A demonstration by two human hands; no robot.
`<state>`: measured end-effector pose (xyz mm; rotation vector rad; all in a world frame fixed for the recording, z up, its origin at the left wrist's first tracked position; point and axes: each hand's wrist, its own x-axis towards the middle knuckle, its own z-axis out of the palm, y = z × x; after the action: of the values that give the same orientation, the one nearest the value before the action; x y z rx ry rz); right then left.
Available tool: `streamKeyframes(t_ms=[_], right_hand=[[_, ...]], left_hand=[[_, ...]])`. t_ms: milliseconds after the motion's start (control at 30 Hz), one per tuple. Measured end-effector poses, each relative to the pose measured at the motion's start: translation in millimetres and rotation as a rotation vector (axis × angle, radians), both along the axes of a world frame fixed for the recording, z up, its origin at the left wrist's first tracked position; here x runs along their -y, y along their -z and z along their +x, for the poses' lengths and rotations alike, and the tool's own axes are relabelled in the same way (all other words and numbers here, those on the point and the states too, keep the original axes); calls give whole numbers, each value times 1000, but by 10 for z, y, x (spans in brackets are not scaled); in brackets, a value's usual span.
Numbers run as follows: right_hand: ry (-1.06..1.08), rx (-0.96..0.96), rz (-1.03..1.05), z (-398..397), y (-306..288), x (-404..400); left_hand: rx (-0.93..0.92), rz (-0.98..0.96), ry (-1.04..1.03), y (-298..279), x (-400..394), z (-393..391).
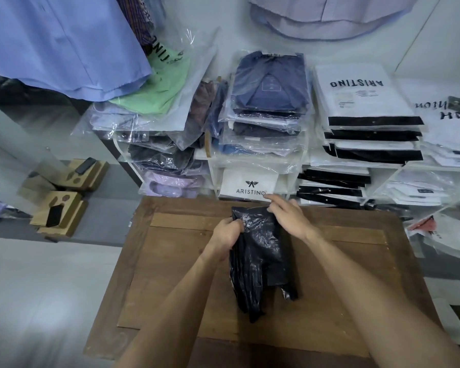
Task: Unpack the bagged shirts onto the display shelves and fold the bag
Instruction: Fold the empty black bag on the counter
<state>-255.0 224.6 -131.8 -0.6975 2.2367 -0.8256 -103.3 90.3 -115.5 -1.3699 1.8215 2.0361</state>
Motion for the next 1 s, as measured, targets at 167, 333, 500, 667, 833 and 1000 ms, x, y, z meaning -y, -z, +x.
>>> streamKeyframes(t_ms=[167,333,500,667,833,1000], right_hand=[[-83,60,97,-100,71,20],[9,-210,139,-4,274,39],[142,-516,261,417,386,161],[-136,-848,-25,834,491,-43],[-341,-751,128,932,638,-199],[-397,-759,184,904,725,-277]], left_hand=[[30,11,-22,73,56,29],[110,-134,7,139,64,24],[214,-295,66,87,-7,22],[251,-416,108,188,-45,102],[183,-522,74,290,-199,222],[176,-1052,417,412,-352,334]])
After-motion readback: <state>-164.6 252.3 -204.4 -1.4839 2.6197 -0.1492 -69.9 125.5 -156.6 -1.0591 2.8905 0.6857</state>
